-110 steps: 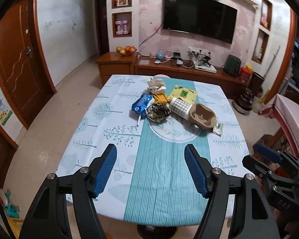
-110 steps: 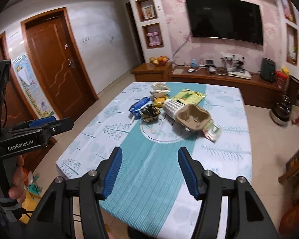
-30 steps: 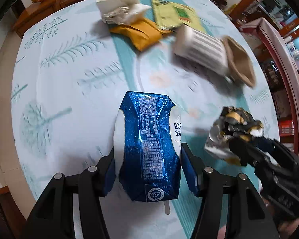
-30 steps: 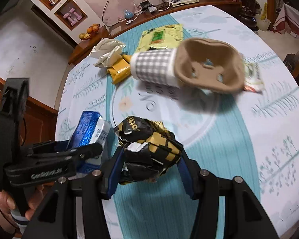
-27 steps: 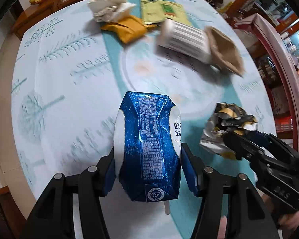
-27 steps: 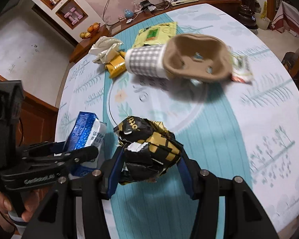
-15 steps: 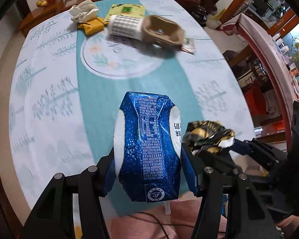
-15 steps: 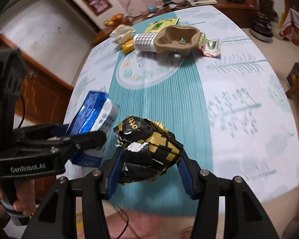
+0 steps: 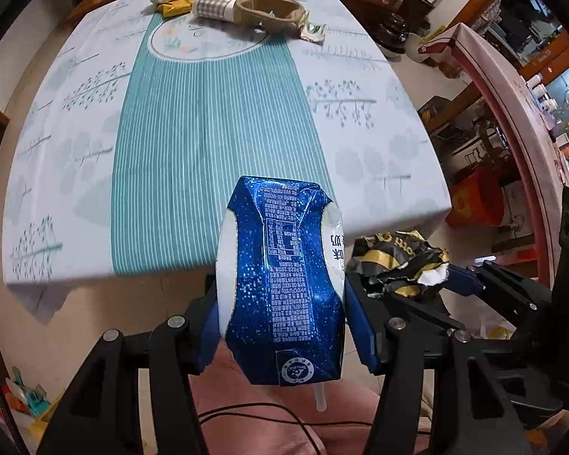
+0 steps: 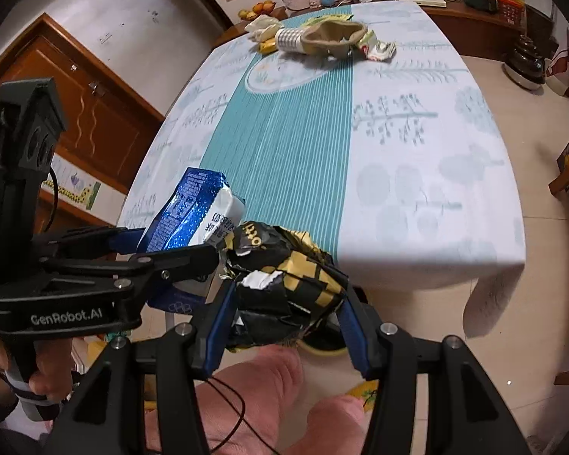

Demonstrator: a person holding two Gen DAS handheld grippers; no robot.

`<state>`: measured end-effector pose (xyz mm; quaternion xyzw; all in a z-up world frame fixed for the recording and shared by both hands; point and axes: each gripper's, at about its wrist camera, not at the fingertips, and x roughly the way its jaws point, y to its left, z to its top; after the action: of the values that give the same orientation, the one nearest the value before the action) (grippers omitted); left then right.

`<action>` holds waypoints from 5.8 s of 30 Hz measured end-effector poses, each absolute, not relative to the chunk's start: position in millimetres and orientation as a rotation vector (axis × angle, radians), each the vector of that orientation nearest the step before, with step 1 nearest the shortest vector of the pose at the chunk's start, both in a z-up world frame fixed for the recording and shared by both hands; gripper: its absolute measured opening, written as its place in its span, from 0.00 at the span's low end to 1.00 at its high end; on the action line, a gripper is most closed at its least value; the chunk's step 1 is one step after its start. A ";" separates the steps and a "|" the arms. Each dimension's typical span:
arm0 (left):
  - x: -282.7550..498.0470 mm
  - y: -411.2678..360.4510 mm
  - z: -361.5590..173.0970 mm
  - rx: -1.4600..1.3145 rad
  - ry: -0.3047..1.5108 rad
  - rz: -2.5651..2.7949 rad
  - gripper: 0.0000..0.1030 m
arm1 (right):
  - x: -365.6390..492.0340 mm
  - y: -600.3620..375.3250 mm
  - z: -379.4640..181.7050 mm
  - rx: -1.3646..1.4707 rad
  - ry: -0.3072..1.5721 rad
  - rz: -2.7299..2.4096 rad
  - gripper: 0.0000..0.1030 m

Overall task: Collect trash
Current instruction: 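Carry the snack bag and milk carton down over the black bin, then open both tools to drop the snack bag and carton into the bin, then move both tools back up over the table toward the remaining trash, then grasp the yellow packet with the right tool while the left tool grasps the white tissue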

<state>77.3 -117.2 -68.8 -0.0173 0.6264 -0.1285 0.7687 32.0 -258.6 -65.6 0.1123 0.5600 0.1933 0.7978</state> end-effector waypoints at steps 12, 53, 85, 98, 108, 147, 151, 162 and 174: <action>45.3 -105.6 -106.6 0.003 1.360 -0.283 0.55 | -7.8 -255.3 -117.1 0.284 1.269 0.352 0.51; 46.8 -77.8 -407.1 -0.036 1.330 -0.128 0.89 | 18.0 -234.3 -436.1 0.328 1.369 0.120 0.64; -0.7 -64.5 -152.2 -0.039 1.220 -0.133 0.93 | -45.8 -243.5 -187.8 0.305 1.209 0.133 0.64; 6.8 -55.4 -32.2 -0.059 1.036 -0.132 0.93 | -43.9 -239.4 -52.9 0.234 1.025 0.189 0.64; 20.9 -57.2 21.5 -0.064 0.947 -0.076 0.93 | -23.2 -239.2 -5.2 0.166 0.904 0.256 0.64; 337.5 52.2 31.3 0.052 1.029 -0.227 0.93 | 259.0 -172.9 20.5 0.241 0.853 0.095 0.64; 396.9 60.0 21.3 0.130 1.055 -0.302 0.93 | 307.9 -155.5 8.6 0.294 0.874 0.050 0.64; 520.3 34.9 -19.1 0.323 1.027 -0.413 0.93 | 400.8 -130.8 -21.1 0.294 0.913 0.014 0.64; 584.0 -25.4 -85.4 0.624 1.066 -0.522 0.93 | 450.9 -144.7 -50.4 0.315 0.972 -0.058 0.64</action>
<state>584.0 -25.4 -85.4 0.2891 0.4939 -0.2420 0.7835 450.9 -144.7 -50.4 0.1508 0.4652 -0.0279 0.8718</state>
